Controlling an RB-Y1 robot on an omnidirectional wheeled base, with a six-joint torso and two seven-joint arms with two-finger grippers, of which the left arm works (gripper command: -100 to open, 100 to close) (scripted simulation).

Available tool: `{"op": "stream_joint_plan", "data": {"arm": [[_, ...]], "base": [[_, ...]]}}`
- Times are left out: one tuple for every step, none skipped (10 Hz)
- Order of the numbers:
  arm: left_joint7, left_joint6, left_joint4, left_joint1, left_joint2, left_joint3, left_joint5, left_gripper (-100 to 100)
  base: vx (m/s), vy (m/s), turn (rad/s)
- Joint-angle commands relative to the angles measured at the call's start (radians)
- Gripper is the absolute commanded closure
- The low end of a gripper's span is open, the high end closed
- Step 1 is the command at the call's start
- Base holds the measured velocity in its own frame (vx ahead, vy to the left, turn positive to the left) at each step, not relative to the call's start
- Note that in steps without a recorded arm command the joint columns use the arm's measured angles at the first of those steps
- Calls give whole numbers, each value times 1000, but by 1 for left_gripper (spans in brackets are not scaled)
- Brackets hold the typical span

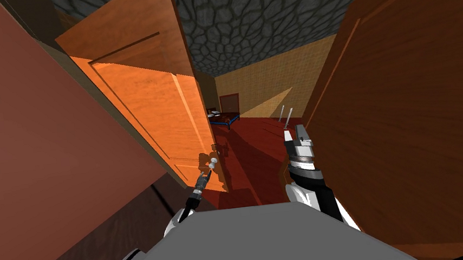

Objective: Push the door open

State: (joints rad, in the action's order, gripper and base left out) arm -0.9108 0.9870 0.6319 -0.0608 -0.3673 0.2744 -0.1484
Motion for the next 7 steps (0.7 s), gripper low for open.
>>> {"op": "stream_joint_plan", "data": {"arm": [[-34,5,-7,0,-3,-2,5,-100],[-71,8,-11,4,-8,-7,12,-100],[-99,11,-13,7,-13,-11,20,-100],[-129,14,-16,10,-18,-15,27,-100],[-138,14,-16,10,-18,-15,27,-100],[-167,17,-19,14,-23,-19,34,-100],[-193,19,-22,17,-28,-22,40,-100]], "base": [[-38,-21,1],[-35,-21,-5],[-55,-35,-8],[-68,-32,-4],[-42,-22,-1],[-37,-18,-5],[-52,-22,-8]]}}
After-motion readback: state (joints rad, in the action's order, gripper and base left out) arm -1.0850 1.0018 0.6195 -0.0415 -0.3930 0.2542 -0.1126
